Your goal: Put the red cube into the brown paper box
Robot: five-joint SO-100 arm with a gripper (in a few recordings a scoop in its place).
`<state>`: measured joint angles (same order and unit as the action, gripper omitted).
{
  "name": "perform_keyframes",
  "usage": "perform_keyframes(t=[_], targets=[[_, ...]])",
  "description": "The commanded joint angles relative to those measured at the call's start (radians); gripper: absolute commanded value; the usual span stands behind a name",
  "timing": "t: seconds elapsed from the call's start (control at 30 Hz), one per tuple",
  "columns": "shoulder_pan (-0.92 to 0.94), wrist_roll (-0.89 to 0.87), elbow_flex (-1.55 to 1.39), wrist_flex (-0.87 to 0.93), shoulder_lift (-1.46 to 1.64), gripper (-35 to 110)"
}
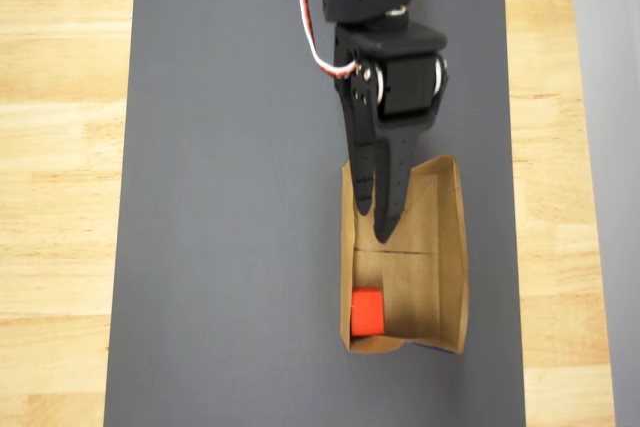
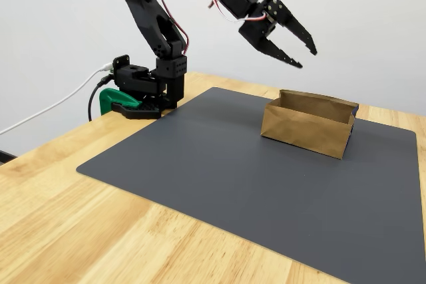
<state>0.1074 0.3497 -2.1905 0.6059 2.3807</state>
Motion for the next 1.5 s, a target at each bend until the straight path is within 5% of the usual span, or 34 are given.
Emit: perform_keyframes(t=[0.0,0.43,1.47], targets=[[0.043,0.043,-0.078,0.008,0.221,0],[0.156,-0.069,-0.382,0.12,0.735,0],[0.083,-0.25,-0.482,0.497,0.762,0]])
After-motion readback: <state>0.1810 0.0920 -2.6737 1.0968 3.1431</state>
